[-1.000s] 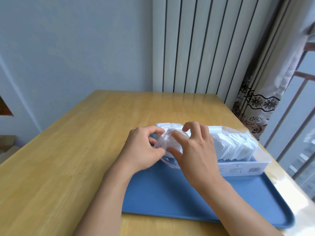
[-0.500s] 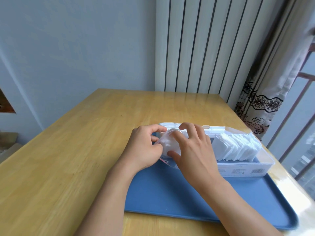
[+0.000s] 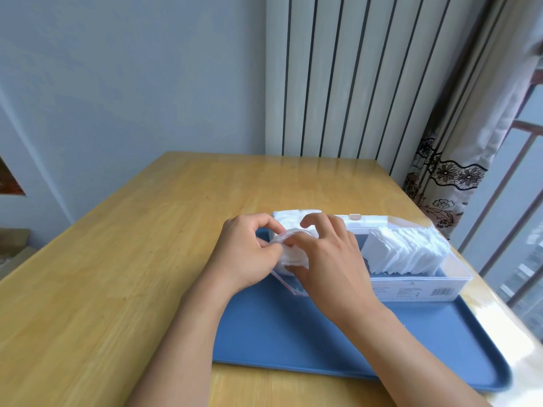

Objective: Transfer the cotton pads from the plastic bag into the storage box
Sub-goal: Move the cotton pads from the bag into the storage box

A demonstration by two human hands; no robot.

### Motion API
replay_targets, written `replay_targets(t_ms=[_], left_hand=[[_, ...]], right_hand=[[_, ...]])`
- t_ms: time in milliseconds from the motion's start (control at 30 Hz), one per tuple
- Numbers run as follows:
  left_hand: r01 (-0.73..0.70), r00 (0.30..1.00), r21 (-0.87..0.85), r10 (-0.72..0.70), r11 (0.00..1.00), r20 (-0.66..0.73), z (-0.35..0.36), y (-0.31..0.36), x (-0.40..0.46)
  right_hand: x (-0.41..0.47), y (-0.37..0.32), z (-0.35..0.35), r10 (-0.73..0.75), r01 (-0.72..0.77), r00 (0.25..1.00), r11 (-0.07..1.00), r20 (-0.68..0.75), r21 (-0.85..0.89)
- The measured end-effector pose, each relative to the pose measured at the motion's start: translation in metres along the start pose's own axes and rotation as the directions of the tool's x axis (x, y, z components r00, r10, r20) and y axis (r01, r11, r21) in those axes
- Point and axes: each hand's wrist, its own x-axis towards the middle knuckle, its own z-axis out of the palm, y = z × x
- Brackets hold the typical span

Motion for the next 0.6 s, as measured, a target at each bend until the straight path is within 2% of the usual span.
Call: replay_targets(t_ms=[100,200,300,367,433,500,600], left_hand=[[-0.058,0.998,0.065,0.056,0.996,0.028,0.002,0.0,-0.001],[-0.102,0.993,0.113,0.109,0.988,-0.055,0.004,-0.005,0.003],[-0.056,0.984,0.141,0.079,0.988,-0.158,0.001,-0.013,0.008],[-0.023,0.978,0.151,0.054,0.988,-0.2,-0.001,-0.017,0.01],[-0.01,0.965,0.158,0.05,0.987,-0.256,-0.003,-0.021,0.011],[0.015,0.958,0.184,0.039,0.983,-0.285,-0.003,-0.023,0.013],[-0.029,0.977,0.163,0.062,0.986,-0.203,-0.002,-0.019,0.01]], right_hand=[[0.0,0.0,0.0,-0.027,0.027,0.999,1.0,0.03,0.003],[-0.001,0.002,-0.002,-0.043,0.041,0.998,0.998,0.045,0.039],[-0.004,0.006,-0.007,-0.084,0.075,0.995,0.984,0.047,0.163],[-0.007,0.006,-0.015,-0.103,0.094,0.995,0.942,0.013,0.322],[-0.009,0.003,-0.024,-0.032,0.035,0.999,0.794,-0.016,0.606],[-0.007,0.004,-0.032,0.102,-0.065,0.995,0.513,0.015,0.856],[0.0,0.011,-0.043,0.236,-0.2,0.955,0.062,0.181,0.978]])
